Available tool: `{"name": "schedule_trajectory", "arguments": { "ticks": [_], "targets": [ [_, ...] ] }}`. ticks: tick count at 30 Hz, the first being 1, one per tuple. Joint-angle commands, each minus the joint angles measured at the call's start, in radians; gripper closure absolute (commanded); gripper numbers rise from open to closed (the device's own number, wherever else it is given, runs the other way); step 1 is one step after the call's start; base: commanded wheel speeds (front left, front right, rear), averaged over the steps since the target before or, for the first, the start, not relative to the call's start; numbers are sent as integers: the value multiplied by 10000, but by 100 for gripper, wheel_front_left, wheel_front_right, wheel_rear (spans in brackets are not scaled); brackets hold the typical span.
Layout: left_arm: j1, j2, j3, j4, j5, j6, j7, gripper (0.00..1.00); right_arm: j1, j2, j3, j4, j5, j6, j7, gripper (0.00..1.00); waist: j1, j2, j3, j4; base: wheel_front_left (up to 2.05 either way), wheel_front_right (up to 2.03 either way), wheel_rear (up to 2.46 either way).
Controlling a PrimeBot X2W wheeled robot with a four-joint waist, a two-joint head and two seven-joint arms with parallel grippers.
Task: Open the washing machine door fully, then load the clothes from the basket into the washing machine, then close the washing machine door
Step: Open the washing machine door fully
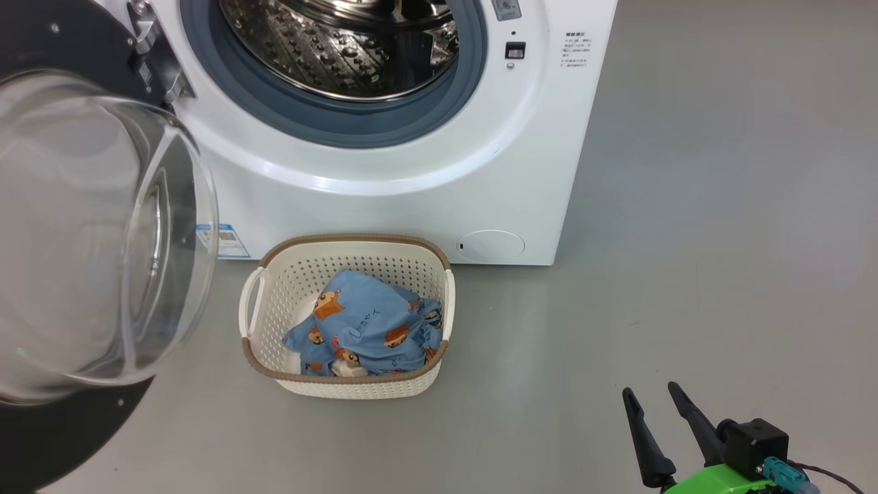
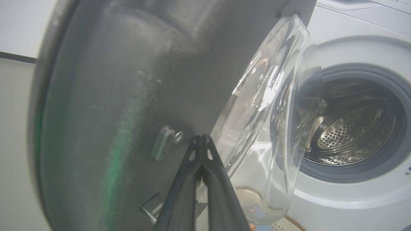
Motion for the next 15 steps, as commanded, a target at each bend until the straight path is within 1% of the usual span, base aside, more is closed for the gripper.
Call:
{"name": "schedule_trajectory", "arguments": {
  "ticks": [1,4,7,10,11,14,15],
  "targets": [
    [-488,375,703,-107,123,64,-67,100,-270,-29,245,-219,-179,29,-90,0,0,0,45,2,0,0,0],
    [-823,412,1126,143,219,-27,-67,100,-307,-29,258,-213,-214,29,-90,0,0,0,108,18,0,0,0],
    [-1187,580,1519,498,284,-114,-67,100,-338,-29,289,-195,-230,29,-90,0,0,0,172,12,0,0,0],
    [-1517,817,1784,852,440,-203,-67,100,-386,-29,333,-168,-247,29,-90,0,0,0,231,-24,0,0,0],
    [-1517,817,1784,852,440,-203,-67,100,-386,-29,333,-168,-247,29,-90,0,0,0,231,-24,0,0,0],
    [-1831,1060,2064,1160,576,-259,-67,100,-460,-29,382,-153,-285,29,-90,0,0,0,313,-90,0,0,0],
    [-2000,1223,2194,1357,700,-295,-67,100,-497,-29,392,-141,-319,29,-90,0,0,0,355,-134,0,0,0]
  ]
}}
